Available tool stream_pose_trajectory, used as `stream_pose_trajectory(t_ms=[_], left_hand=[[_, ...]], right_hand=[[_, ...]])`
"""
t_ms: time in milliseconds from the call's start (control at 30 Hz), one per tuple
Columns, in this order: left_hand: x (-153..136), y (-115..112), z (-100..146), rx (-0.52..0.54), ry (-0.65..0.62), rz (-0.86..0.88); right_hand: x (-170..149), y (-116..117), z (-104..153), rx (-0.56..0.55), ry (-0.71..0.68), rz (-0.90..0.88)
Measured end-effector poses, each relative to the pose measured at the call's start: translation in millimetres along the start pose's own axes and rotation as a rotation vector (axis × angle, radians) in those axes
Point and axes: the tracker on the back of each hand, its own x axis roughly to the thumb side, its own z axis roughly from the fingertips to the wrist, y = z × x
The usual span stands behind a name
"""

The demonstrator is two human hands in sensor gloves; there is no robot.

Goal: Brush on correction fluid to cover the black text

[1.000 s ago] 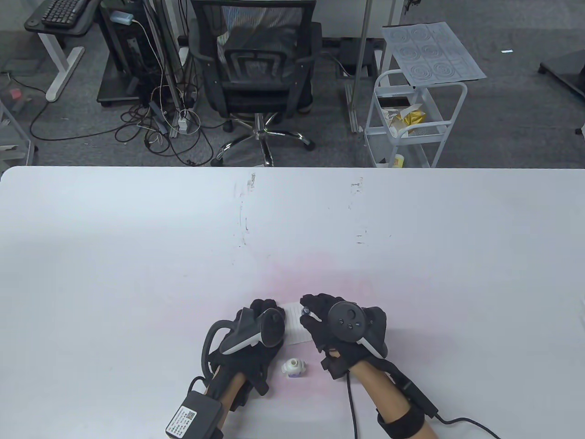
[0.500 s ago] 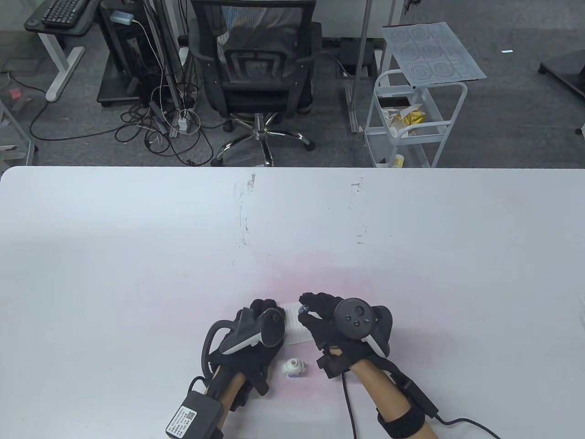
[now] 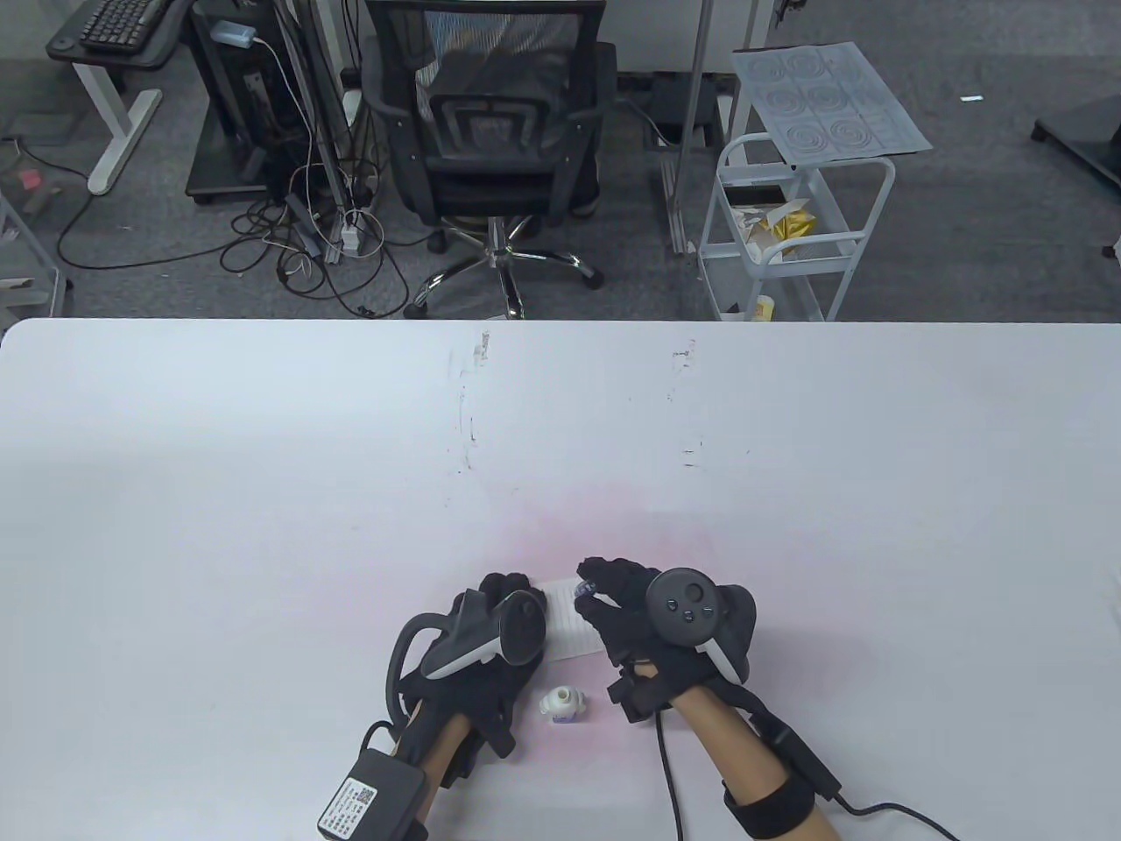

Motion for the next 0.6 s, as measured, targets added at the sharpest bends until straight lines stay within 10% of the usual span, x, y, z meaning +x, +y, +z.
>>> stream_pose_trajectory(t_ms=[600], left_hand=[[-0.3, -0.4, 0.1, -0.001, 0.000, -0.001]], right_hand=[[7.6, 1.7, 2.4, 0.046, -0.054, 0.133]])
